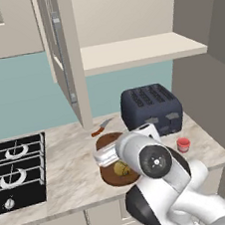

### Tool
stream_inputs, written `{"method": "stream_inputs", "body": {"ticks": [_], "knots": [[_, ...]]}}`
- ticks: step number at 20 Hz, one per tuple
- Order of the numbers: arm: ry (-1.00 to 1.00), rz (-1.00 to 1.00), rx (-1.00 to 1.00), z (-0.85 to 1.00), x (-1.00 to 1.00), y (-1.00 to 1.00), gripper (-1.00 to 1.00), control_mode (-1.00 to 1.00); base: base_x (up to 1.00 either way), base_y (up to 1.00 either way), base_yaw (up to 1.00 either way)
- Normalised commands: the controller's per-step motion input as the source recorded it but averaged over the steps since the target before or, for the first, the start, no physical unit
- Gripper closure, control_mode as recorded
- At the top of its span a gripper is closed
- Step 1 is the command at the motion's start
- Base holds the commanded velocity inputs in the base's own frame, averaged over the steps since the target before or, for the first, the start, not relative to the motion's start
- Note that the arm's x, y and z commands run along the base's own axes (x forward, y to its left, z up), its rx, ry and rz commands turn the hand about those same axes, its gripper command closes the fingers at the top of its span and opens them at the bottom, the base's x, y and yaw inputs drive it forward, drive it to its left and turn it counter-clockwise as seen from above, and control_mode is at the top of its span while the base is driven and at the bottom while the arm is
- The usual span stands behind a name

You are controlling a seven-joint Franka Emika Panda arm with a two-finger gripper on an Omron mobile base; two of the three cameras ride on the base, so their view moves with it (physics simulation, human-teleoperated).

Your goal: Pick the bread, place it on the cutting board, pick the jam, place it on the counter, and close the cabinet.

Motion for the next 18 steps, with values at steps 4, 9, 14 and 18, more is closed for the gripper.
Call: {"method": "stream_inputs", "body": {"ticks": [4,9,14,18], "knots": [[-0.2,0.03,0.03,0.03,-0.42,-0.27,-1.0,-1.0,0.0,0.0,0.0],[-0.19,0.02,0.04,0.02,-0.51,-0.2,-1.0,-1.0,0.0,0.0,0.0],[-0.21,0.05,0.06,0.0,-0.49,-0.18,-1.0,-1.0,0.0,0.0,0.0],[-0.24,0.08,0.06,0.0,-0.45,-0.16,-1.0,-1.0,0.0,0.0,0.0]]}}
